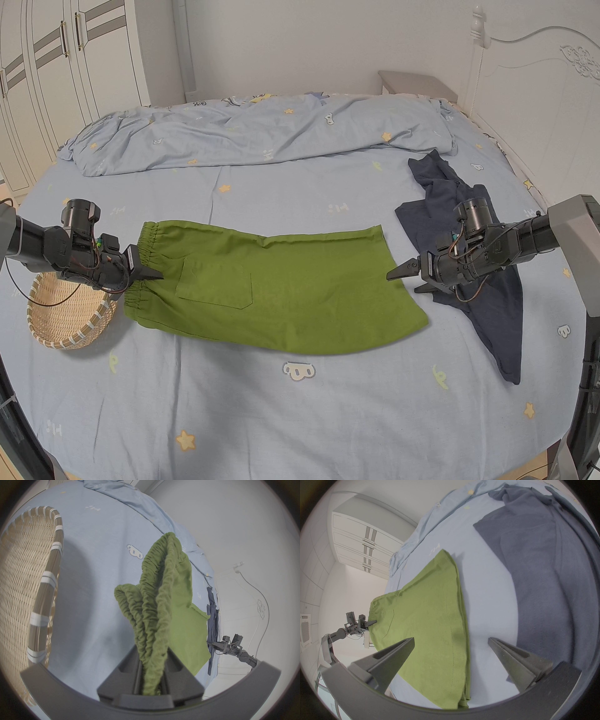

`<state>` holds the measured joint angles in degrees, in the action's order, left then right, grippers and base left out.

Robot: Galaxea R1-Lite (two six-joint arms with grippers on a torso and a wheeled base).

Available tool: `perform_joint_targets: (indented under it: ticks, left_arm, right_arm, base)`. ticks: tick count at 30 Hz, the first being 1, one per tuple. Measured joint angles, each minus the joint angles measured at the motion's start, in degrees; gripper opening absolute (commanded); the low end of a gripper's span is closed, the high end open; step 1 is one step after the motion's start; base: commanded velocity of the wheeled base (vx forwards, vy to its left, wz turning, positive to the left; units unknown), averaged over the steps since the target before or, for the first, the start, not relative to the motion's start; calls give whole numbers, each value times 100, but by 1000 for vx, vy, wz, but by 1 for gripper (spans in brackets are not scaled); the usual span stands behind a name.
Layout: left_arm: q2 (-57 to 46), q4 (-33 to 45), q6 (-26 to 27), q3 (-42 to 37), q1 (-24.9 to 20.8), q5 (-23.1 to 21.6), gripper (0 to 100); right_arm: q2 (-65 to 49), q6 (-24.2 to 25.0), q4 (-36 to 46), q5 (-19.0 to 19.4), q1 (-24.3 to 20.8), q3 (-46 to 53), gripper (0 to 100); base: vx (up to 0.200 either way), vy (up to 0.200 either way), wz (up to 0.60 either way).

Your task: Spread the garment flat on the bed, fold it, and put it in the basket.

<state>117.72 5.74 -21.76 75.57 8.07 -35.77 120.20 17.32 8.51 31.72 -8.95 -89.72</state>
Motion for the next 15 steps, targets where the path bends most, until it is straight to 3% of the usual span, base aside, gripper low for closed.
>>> perform_joint_targets:
  ticks: [15]
  left_arm:
    - [22,-46,-2,4,0,0,0]
  right_arm:
    - [205,-329,-121,74,-238,285,100]
  base:
    - [0,0,0]
